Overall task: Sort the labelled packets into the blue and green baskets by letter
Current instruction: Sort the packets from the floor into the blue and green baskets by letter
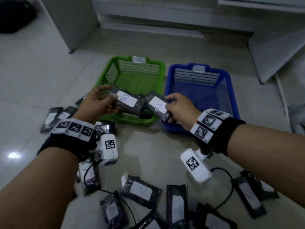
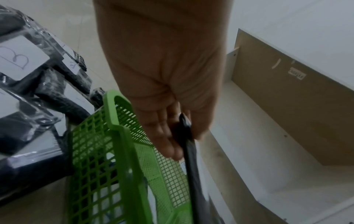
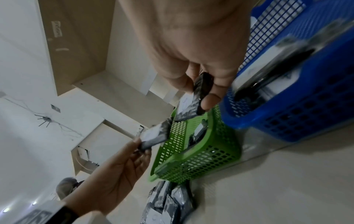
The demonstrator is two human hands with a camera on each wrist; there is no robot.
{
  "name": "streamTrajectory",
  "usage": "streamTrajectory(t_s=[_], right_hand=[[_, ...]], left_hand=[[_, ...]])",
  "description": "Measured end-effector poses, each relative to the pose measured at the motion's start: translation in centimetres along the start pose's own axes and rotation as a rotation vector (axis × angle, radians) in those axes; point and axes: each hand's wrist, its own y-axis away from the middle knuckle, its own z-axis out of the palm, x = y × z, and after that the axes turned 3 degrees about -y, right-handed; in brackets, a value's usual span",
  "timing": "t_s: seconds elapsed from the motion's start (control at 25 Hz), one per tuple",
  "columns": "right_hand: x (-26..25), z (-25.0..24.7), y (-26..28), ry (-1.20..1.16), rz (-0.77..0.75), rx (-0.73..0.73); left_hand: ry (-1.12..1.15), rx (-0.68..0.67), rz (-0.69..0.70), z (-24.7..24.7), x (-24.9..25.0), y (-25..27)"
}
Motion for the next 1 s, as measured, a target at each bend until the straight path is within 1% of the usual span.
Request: streamTrajectory(t_s=[0.12, 0.2, 0.28, 0.36, 0.44, 0.48, 0.52, 0.6, 0.64, 0.68, 0.76, 0.8, 0.84, 0.88, 0.92, 0.96, 1.0], right_hand=[[-1.1, 3.7, -2.3, -0.033, 0.035, 0.038], [-1.4, 5.1, -3.2, -0.037, 0.064, 0.046], [-1.4, 6.2, -4.1, -0.027, 0.080, 0.050], [-0.8, 7.2, -4.6, -0.011, 0.070, 0.041], [-0.3, 7.5, -4.6, 0.047, 0.040, 0.011], [-0.1, 7.5, -4.3, 0.122, 0.019, -0.018], [0.2, 7.3, -3.8, 0.210, -0.019, -0.045], [0.6, 6.6, -1.7, 0.357, -0.155, -0.084], [0.8, 6.0, -0.1, 0.417, -0.242, -0.089], [1.5, 5.1, 1.9, 0.466, -0.324, -0.095], [3.6, 3.3, 5.8, 0.512, -0.416, -0.152], [5.1, 2.3, 7.8, 0.527, -0.411, -0.229], [6.5, 1.3, 9.2, 0.549, -0.386, -0.337], [7.9, 0.3, 10.4, 0.596, -0.341, -0.479], [9.2, -0.5, 11.2, 0.678, -0.308, -0.638], [10.1, -1.0, 11.7, 0.788, -0.309, -0.801], [10.9, -1.5, 12.2, 0.898, -0.318, -0.948]], left_hand=[[-0.154, 0.256, 0.007, -1.9, -3.0, -1.4], [-0.320, 0.334, -0.014, -2.0, -3.8, -1.6], [-0.522, 0.325, -0.034, -1.8, -4.0, -1.7], [-0.639, 0.294, -0.012, -1.8, -4.3, -1.3], [-0.700, 0.294, 0.040, -2.0, -4.2, -0.5], [-0.719, 0.300, 0.054, -2.3, -4.3, 0.2], [-0.720, 0.305, 0.077, -2.4, -4.5, 1.2], [-0.702, 0.285, 0.162, -2.2, -5.1, 3.8], [-0.684, 0.226, 0.194, -1.9, -5.4, 5.4], [-0.667, 0.105, 0.188, -1.3, -5.9, 7.1], [-0.692, -0.244, 0.092, 0.2, -7.1, 10.4], [-0.746, -0.419, 0.048, 0.9, -8.1, 11.8], [-0.810, -0.562, 0.039, 1.4, -9.1, 12.8], [-0.861, -0.667, 0.069, 2.0, -10.1, 13.6], [-0.904, -0.735, 0.119, 2.4, -11.0, 14.0], [-0.946, -0.771, 0.161, 2.5, -11.8, 14.2], [-0.982, -0.779, 0.162, 2.7, -12.2, 14.3]])
